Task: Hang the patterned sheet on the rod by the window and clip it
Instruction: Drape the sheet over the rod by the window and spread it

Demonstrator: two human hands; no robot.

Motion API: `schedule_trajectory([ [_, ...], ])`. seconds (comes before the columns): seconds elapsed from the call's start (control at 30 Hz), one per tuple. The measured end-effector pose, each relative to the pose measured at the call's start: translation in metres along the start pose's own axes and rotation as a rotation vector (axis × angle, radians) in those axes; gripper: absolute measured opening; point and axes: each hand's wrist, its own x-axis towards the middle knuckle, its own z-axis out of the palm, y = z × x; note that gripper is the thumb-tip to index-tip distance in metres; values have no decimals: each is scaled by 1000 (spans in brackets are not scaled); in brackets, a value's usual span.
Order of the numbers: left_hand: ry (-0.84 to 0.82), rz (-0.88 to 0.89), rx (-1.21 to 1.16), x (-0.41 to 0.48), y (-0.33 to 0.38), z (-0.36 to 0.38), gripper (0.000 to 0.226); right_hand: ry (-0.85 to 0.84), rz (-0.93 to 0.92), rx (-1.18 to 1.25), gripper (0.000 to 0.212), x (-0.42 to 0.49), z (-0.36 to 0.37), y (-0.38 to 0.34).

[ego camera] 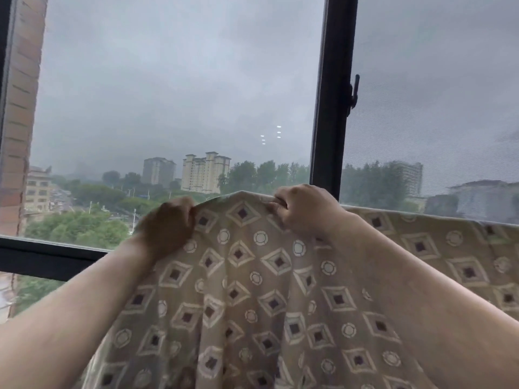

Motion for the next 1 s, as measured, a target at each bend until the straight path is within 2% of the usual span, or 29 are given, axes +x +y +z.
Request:
schedule_trajectory([
  [0.07,23,-6,171,4,-9,0,28,-25,68,-72,36,-5,-3,9],
  [0.13,-52,-93,177,9,-11,3,29,-43,123,-104,42,-13,-1,21],
  [0.2,-78,-182,-45,13,-6,4,25,-26,127,-101,43,-18,1,31],
  [0.23,-40,-199,-212,16,1,6,26,-16,125,-93,44,-19,1,35],
  [0.3,64,-140,-460,25,21,8,35,-12,119,-75,44,-19,1,41],
  [0.33,71,-67,-482,30,33,7,39,-18,120,-65,44,-19,1,43],
  [0.4,-60,110,-390,42,52,8,35,-30,119,-24,44,-20,-1,47],
  [0.43,-157,173,-336,46,59,10,27,-32,114,-1,44,-20,-3,48],
  [0.5,-255,215,-271,52,61,17,24,-36,113,19,48,-24,-8,52],
  [0.63,-243,220,-167,55,57,21,36,-87,230,-29,56,-42,-17,86],
  [0.73,-257,178,-104,58,67,8,52,-136,280,15,53,-54,-21,112],
  [0.77,-251,205,-46,59,76,3,61,-150,281,33,51,-55,-21,117],
  [0.83,-192,373,59,62,103,3,69,-174,287,49,50,-53,-23,123],
  [0.9,-186,513,66,62,138,10,56,-198,300,71,52,-50,-23,126],
  [0.97,-257,528,107,64,161,20,36,-217,291,103,51,-51,-22,131],
  [1.0,-275,516,176,66,166,26,38,-217,279,117,49,-53,-21,134],
])
